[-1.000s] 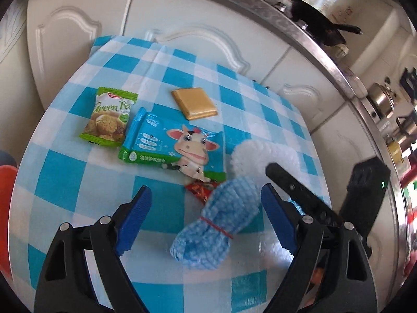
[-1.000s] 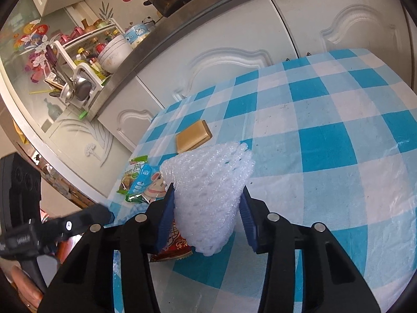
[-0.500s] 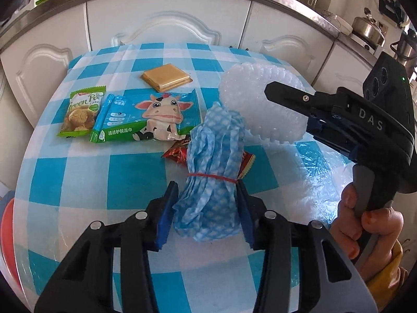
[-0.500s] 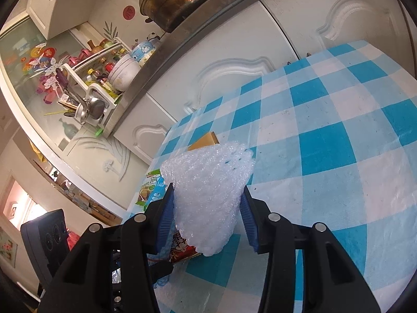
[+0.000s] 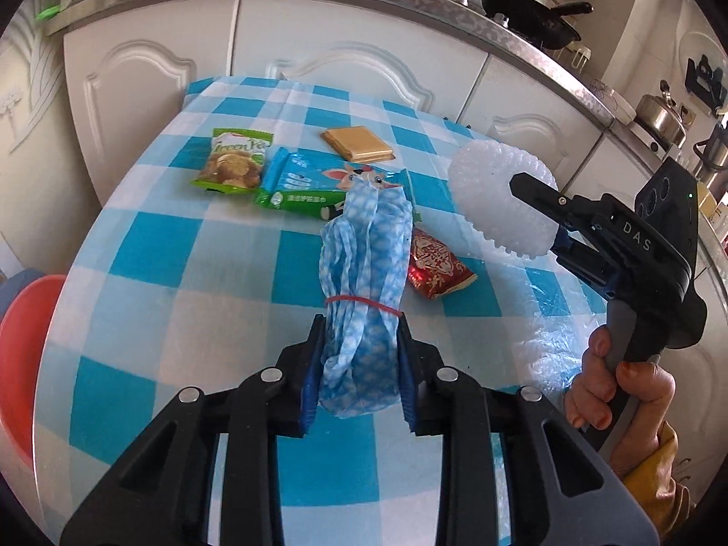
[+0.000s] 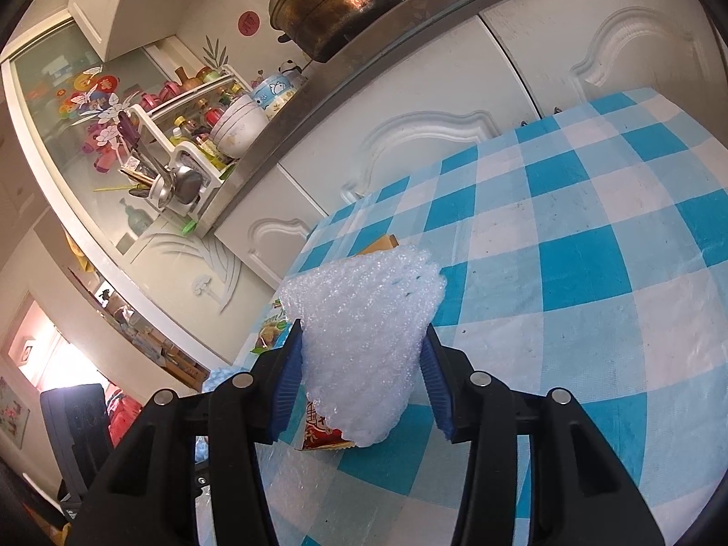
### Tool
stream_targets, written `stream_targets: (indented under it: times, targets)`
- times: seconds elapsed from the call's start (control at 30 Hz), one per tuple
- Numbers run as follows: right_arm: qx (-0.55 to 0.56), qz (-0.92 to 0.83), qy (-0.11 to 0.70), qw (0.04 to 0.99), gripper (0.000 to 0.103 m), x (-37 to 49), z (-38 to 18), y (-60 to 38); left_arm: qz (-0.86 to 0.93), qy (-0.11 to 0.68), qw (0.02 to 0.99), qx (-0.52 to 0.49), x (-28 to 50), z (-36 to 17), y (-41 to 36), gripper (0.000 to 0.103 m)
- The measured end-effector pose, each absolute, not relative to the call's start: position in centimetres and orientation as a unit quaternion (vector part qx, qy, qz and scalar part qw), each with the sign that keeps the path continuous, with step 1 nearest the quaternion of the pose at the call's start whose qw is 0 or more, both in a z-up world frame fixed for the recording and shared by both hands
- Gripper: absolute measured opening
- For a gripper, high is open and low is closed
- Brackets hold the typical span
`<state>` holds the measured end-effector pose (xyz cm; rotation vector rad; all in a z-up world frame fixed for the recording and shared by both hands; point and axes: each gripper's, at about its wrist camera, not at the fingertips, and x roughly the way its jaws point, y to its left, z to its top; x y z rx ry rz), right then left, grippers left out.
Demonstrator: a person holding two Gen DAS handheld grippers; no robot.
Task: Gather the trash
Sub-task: 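Lift the foam net and cloth bundle and carry them toward the red bucket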
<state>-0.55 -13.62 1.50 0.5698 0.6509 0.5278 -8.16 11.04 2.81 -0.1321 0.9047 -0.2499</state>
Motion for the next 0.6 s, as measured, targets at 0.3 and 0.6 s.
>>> stream_targets:
  times: [0.3,0.6]
  targets:
    - [0.252,0.227,0.314,0.887,0.049,-1.1,1.6,-13.3,-0.117,0.428,0.889,-0.112,-10.4,2.6,15.7,0.03]
    - [0.267,0.191,0.311,0.892,0.049,-3.0,1.4,-13.7,-0.13,0.413,0.89,-0.139,-11.4,2.2,18.5,0.03]
